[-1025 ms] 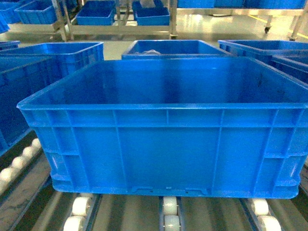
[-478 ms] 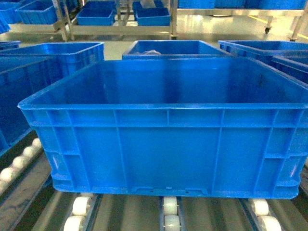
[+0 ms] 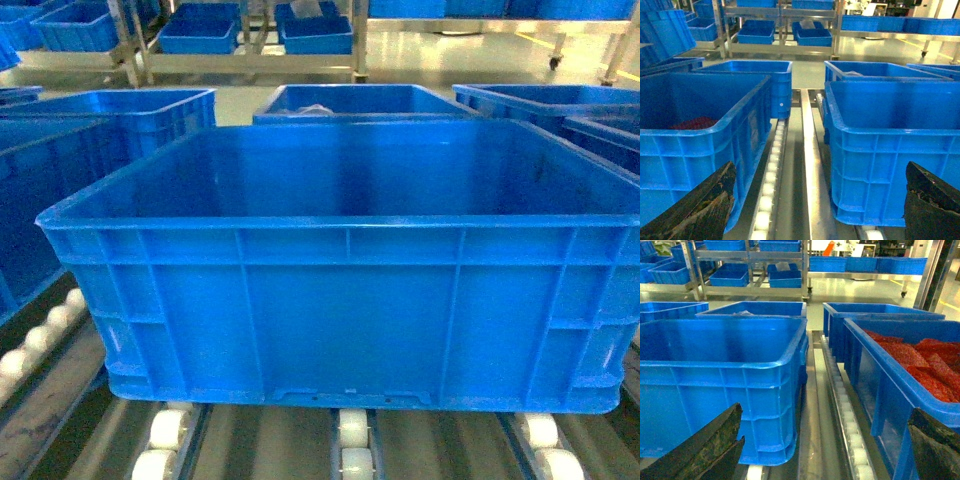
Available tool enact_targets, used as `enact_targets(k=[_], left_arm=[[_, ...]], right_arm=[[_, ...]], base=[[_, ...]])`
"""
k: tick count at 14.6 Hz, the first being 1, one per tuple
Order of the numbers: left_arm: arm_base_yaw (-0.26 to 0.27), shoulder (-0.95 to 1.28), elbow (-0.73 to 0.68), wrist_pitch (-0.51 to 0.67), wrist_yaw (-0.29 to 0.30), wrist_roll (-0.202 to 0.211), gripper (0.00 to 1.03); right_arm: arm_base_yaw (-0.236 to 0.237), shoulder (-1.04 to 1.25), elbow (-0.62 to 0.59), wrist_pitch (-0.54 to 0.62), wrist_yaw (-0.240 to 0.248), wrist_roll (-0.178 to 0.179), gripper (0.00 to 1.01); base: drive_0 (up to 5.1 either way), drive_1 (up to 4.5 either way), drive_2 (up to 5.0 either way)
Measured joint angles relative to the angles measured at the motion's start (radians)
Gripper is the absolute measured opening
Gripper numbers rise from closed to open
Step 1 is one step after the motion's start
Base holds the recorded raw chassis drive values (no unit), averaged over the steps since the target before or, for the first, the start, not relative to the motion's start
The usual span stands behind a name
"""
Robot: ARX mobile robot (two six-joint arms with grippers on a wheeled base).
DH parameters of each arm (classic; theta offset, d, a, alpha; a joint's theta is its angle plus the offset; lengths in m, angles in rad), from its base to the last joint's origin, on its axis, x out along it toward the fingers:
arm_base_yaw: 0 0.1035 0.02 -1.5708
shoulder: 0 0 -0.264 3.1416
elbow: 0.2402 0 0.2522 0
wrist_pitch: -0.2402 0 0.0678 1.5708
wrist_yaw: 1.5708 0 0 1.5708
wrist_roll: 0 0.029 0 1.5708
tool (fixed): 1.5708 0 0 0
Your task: Place box next to blue box on left shelf
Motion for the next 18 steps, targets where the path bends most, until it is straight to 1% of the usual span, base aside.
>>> enact_targets(k=[18], left_arm=[[0.000, 0.000, 0.000, 0.000, 0.000, 0.000, 0.98]], right_arm=[[0.000, 0.000, 0.000, 0.000, 0.000, 0.000, 0.98]], base=[[0.0, 0.00, 0.0]])
